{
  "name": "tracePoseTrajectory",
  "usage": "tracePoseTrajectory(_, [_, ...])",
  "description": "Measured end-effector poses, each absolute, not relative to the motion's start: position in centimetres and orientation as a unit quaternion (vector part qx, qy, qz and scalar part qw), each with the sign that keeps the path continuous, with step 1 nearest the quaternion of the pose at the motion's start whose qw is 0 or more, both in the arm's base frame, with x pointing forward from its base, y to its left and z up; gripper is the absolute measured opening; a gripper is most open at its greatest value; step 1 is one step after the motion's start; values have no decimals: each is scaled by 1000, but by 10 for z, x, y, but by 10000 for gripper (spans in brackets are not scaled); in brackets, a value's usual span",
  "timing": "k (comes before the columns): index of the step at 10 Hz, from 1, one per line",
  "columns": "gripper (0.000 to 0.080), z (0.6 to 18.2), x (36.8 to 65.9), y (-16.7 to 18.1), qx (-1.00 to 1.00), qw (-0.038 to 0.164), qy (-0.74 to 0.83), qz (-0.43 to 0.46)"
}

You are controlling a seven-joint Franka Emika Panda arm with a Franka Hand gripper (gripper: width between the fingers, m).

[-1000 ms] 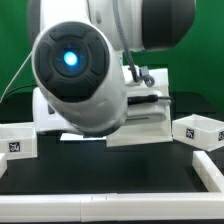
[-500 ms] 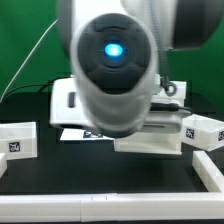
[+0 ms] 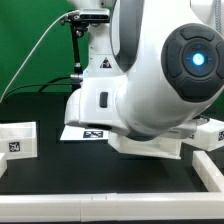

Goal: Assemble drawer

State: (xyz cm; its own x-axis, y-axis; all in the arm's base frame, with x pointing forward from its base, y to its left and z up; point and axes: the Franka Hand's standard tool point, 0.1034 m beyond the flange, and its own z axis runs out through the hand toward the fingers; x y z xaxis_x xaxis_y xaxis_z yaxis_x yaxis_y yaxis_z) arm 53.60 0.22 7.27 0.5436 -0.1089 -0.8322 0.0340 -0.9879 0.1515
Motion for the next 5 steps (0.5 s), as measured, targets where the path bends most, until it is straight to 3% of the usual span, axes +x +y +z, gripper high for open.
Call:
tracePoseTrajectory(2, [31,77,538,3,874,77,-50,-476])
tracePoseTrajectory(3, [31,77,540,5,876,32,-69,-477])
tracePoseTrajectory(5, [31,75,549,-1,885,-17,-96,-456])
